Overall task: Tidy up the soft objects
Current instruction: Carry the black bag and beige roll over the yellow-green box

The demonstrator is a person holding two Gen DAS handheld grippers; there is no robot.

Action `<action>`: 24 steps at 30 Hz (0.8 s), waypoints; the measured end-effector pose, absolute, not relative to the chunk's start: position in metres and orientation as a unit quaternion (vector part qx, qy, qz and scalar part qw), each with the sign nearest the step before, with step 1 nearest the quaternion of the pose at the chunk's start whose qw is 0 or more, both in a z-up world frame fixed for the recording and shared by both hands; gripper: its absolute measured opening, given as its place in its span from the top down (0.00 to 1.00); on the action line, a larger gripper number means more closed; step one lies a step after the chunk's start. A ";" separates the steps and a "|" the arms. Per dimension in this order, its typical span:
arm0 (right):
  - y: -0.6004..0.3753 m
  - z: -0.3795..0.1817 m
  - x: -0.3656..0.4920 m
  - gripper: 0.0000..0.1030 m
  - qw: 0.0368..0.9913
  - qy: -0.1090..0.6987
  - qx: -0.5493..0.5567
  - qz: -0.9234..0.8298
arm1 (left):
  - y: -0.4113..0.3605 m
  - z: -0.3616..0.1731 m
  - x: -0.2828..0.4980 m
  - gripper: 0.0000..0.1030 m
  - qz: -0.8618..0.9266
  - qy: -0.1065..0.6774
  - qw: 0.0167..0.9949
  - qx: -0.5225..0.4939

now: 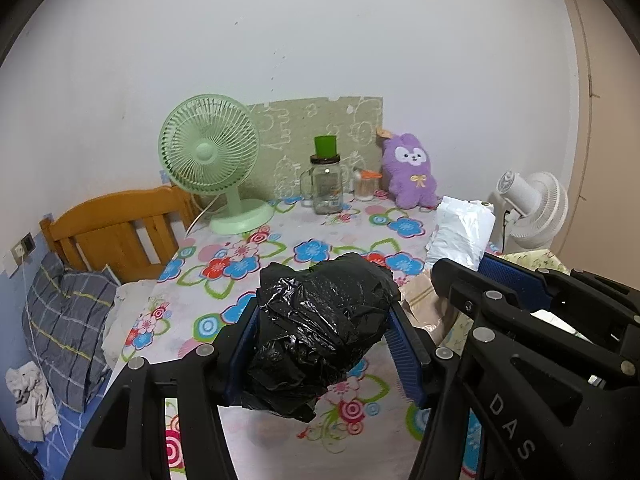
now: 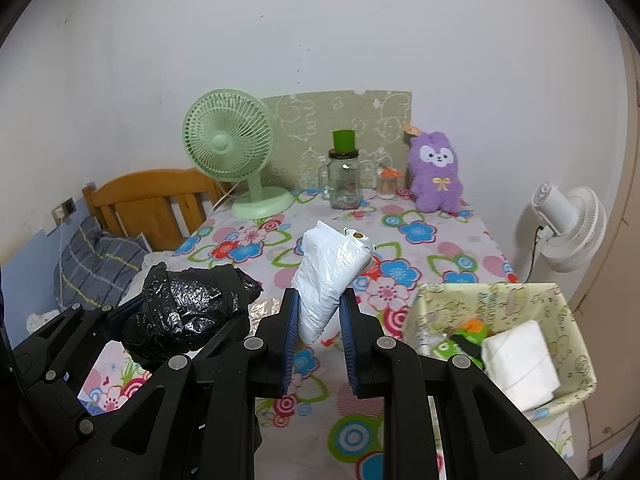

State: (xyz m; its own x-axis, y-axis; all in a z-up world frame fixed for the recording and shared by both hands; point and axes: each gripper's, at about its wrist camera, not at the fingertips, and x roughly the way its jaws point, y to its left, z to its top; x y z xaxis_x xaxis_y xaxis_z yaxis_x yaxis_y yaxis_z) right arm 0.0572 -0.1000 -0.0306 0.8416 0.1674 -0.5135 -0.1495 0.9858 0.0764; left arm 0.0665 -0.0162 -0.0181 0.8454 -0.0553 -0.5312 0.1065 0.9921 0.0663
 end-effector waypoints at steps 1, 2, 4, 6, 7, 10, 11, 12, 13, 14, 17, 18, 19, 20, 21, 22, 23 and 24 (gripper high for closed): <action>-0.103 -0.029 0.056 0.77 0.960 0.267 0.016 0.081 | -0.018 -0.017 0.066 0.40 -0.043 0.273 0.960 0.047; -0.105 -0.028 0.055 0.77 0.961 0.265 0.016 0.080 | -0.022 -0.016 0.065 0.40 -0.044 0.271 0.960 0.047; -0.111 -0.026 0.054 0.77 0.962 0.261 0.016 0.078 | -0.026 -0.014 0.064 0.40 -0.047 0.268 0.961 0.048; -0.119 -0.024 0.053 0.77 0.963 0.259 0.017 0.076 | -0.032 -0.013 0.064 0.40 -0.050 0.267 0.961 0.049; -0.121 -0.023 0.053 0.77 0.963 0.259 0.017 0.075 | -0.035 -0.012 0.064 0.40 -0.052 0.266 0.961 0.050; -0.130 -0.022 0.052 0.77 0.964 0.257 0.019 0.072 | -0.044 -0.011 0.064 0.40 -0.057 0.264 0.961 0.052; -0.133 -0.022 0.051 0.77 0.964 0.256 0.020 0.070 | -0.046 -0.011 0.064 0.40 -0.059 0.264 0.961 0.053; -0.136 -0.022 0.051 0.77 0.964 0.256 0.020 0.069 | -0.049 -0.011 0.065 0.40 -0.061 0.264 0.961 0.054; -0.139 -0.022 0.052 0.77 0.964 0.256 0.021 0.067 | -0.052 -0.011 0.065 0.40 -0.063 0.264 0.961 0.055; -0.142 -0.022 0.052 0.77 0.964 0.256 0.022 0.065 | -0.055 -0.011 0.064 0.40 -0.066 0.263 0.961 0.056; -0.151 -0.022 0.051 0.77 0.965 0.254 0.022 0.058 | -0.065 -0.011 0.065 0.40 -0.074 0.261 0.961 0.059; -0.153 -0.022 0.051 0.77 0.966 0.253 0.022 0.056 | -0.068 -0.011 0.066 0.40 -0.077 0.261 0.961 0.060; -0.157 -0.022 0.051 0.77 0.966 0.253 0.023 0.053 | -0.071 -0.011 0.067 0.40 -0.080 0.260 0.960 0.061; -0.161 -0.022 0.051 0.77 0.966 0.253 0.024 0.051 | -0.075 -0.011 0.067 0.40 -0.083 0.260 0.960 0.062; -0.165 -0.022 0.051 0.77 0.966 0.253 0.025 0.048 | -0.079 -0.011 0.068 0.40 -0.085 0.260 0.960 0.062; -0.169 -0.022 0.052 0.77 0.966 0.252 0.025 0.045 | -0.083 -0.011 0.069 0.40 -0.089 0.260 0.960 0.063; -0.173 -0.022 0.052 0.77 0.966 0.252 0.026 0.042 | -0.087 -0.011 0.069 0.40 -0.092 0.260 0.959 0.064; -0.177 -0.022 0.052 0.77 0.966 0.252 0.026 0.039 | -0.089 -0.012 0.070 0.40 -0.095 0.260 0.959 0.065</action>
